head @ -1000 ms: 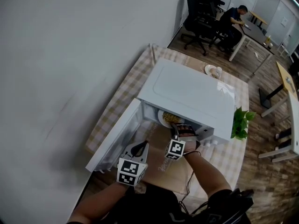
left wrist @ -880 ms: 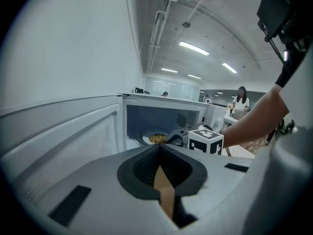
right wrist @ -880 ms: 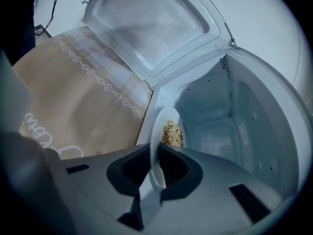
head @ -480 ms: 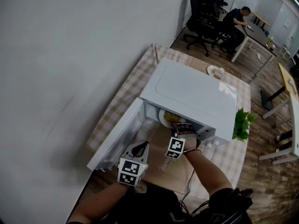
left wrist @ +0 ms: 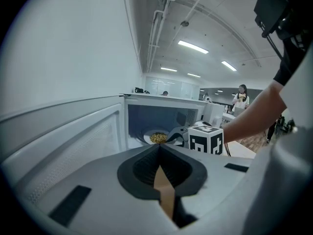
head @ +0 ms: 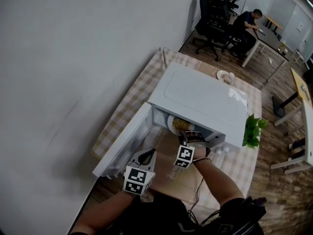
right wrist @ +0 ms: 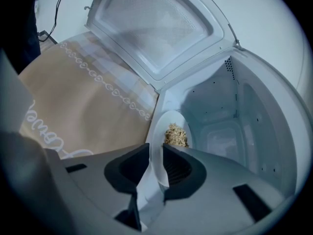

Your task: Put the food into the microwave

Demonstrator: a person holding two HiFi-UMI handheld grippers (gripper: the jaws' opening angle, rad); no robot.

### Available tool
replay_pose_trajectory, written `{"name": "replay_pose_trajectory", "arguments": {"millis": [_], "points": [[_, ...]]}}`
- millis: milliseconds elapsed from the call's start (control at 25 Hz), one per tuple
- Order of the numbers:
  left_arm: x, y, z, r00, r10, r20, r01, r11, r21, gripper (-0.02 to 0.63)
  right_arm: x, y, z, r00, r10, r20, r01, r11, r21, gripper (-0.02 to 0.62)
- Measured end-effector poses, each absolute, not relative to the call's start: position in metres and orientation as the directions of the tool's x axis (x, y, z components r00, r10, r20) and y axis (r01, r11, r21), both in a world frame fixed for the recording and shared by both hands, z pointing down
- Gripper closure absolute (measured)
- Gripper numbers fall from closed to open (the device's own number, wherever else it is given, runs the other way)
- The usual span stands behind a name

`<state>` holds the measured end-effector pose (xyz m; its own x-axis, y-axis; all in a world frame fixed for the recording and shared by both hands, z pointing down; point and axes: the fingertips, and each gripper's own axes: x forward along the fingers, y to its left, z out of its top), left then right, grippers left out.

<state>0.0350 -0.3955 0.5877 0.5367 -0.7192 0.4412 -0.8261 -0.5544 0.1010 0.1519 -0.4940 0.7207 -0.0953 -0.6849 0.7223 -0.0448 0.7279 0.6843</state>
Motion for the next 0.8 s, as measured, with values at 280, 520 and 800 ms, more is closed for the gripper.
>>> {"name": "replay_pose_trajectory", "arguments": {"millis": [280,520,800], "points": [[0.036,-0.392,0.584,0.547,-0.717,0.431,-0.821,-0.561,0.108,0.597,0.140,-0.485,0.716,-0.156,-0.674,0.722,-0.090,0.737,0.670,0.565],[0.032,-0.393,0.583,0.541,-0.722,0.431,-0.825,-0.556,0.104,0.597,0.147,-0.497,0.720,-0.138,-0.667,0.732,-0.141,0.745,0.652,0.568],[0.030,-0.395,0.582,0.532,-0.727,0.434,-0.831,-0.547,0.103,0.597,0.148,-0.516,0.720,-0.131,-0.656,0.744,-0.195,0.753,0.629,0.568]]}}
